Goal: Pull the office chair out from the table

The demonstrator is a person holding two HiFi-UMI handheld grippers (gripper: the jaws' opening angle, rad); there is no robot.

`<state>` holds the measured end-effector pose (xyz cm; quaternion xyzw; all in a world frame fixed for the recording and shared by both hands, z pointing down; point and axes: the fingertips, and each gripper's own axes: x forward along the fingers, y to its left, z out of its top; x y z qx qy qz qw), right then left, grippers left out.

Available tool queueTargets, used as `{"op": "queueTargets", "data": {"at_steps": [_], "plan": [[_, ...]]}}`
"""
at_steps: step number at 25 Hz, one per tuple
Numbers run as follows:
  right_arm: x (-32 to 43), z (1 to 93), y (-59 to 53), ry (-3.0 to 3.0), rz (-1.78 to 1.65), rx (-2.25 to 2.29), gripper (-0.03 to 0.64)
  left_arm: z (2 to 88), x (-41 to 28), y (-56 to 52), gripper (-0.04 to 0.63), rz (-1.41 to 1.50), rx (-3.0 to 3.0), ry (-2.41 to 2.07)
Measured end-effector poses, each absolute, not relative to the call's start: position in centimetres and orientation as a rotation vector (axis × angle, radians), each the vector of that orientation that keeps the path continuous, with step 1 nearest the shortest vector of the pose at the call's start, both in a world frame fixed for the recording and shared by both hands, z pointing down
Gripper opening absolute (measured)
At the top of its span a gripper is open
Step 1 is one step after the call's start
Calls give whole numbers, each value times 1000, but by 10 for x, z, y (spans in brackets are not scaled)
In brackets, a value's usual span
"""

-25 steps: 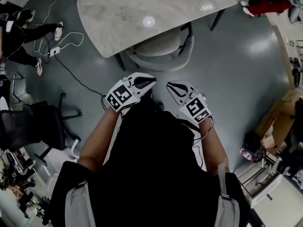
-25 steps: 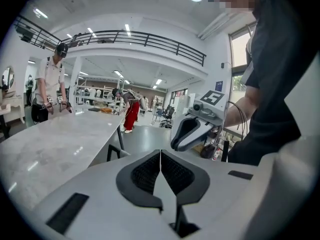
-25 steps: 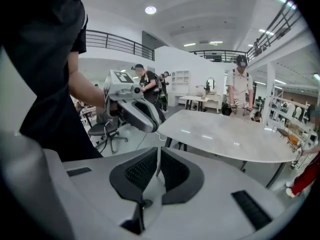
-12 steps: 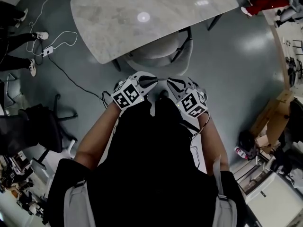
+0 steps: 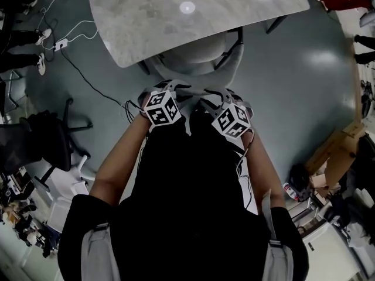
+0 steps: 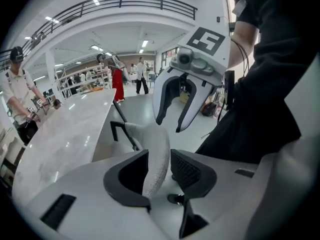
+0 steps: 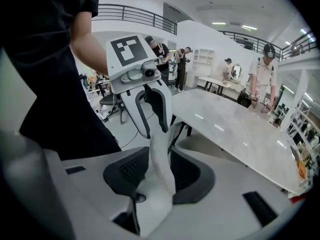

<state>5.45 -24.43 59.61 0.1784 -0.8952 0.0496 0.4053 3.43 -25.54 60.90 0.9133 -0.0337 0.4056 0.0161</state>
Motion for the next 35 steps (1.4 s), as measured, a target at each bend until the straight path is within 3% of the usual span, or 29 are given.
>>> {"op": "queueTargets", "data": {"at_steps": [5,9,31,35], "plan": [[65,625,-241,-2161,32,321,187,636,38,-248,149,1478,2815,-16],[70,642,-240,-2105,-9,258,202,648,41,-246,154,1603,2815,15],[86,690,-251,-1985,-36,175,201,690,47,-248,155,1846,2734,68],[88,692,-255,-1987,-37,193,156,689,49,-252,141,1848,2733,50]]}}
